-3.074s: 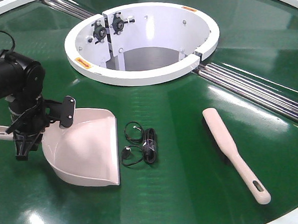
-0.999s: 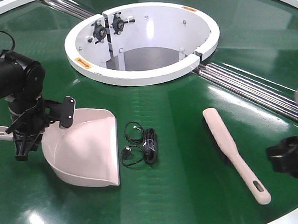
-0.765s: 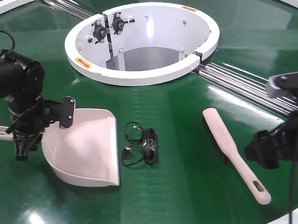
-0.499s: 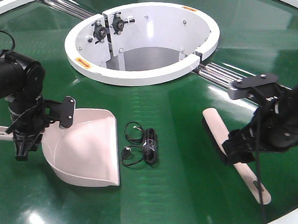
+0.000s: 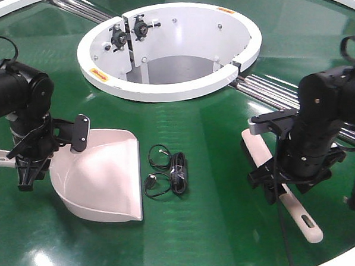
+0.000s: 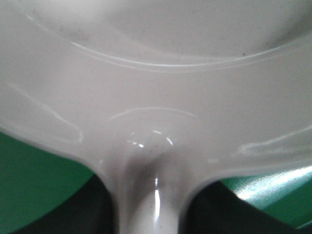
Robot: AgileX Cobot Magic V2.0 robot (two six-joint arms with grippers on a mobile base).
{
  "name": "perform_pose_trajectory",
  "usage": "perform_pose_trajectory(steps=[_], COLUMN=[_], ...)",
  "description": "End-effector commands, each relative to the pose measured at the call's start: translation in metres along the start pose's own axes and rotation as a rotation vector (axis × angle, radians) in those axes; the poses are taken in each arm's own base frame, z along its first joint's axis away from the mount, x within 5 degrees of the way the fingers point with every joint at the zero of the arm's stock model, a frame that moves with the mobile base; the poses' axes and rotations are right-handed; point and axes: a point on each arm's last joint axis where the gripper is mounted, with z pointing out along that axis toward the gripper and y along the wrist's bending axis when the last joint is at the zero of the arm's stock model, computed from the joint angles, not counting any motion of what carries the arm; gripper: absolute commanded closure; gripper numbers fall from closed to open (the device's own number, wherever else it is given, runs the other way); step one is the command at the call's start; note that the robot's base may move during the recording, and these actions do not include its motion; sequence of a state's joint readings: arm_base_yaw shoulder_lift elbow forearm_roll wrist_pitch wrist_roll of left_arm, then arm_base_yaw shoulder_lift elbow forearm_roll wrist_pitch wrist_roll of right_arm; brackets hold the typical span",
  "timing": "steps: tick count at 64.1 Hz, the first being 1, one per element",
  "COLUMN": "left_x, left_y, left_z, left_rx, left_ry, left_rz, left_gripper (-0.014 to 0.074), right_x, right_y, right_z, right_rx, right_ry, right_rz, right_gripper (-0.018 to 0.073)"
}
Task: Clean and inspect green conveyor with broom and dustpan
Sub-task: 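Lower the right gripper onto the cream brush handle and grasp it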
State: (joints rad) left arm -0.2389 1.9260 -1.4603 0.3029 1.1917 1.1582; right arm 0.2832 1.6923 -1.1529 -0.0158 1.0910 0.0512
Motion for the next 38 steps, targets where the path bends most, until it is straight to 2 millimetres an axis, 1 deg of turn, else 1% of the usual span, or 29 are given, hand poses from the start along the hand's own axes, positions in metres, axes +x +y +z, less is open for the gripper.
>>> perform_pose_trajectory(steps=[1, 9, 16, 23, 32, 36, 38], left_x=[0.007, 0.007, 0.007, 0.007, 0.007, 0.007, 0.007], left_y=[-0.002, -0.002, -0.002, -0.002, -0.002, -0.002, -0.002], left_z=[-0.024, -0.024, -0.024, -0.024, -0.024, -0.024, -0.024], left_rx=[-0.045, -0.045, -0.045, -0.045, -0.045, -0.045, -0.045], left_ry=[0.003, 0.003, 0.003, 0.003, 0.003, 0.003, 0.003], left_rz=[-0.004, -0.004, -0.004, -0.004, -0.004, -0.004, -0.004], left_gripper=[0.0602, 0.0602, 0.0602, 0.0602, 0.0602, 0.0602, 0.0602], right_x=[-0.009, -0.014, -0.017, -0.017, -0.022, -0.024, -0.025], right_y=[-0.001, -0.001, -0.001, -0.001, 0.001, 0.003, 0.008], right_z=[-0.008, 0.0, 0.005, 0.005, -0.005, -0.014, -0.018], right_rx=[0.01, 0.01, 0.011, 0.012, 0.008, -0.014, -0.028], right_ry=[-0.039, -0.001, 0.03, 0.033, 0.011, 0.0, -0.002], right_rz=[0.0, 0.004, 0.007, 0.007, 0.028, 0.04, 0.035], right_gripper=[0.0134, 0.0217, 0.0323, 0.044, 0.0573, 0.0571, 0.0569])
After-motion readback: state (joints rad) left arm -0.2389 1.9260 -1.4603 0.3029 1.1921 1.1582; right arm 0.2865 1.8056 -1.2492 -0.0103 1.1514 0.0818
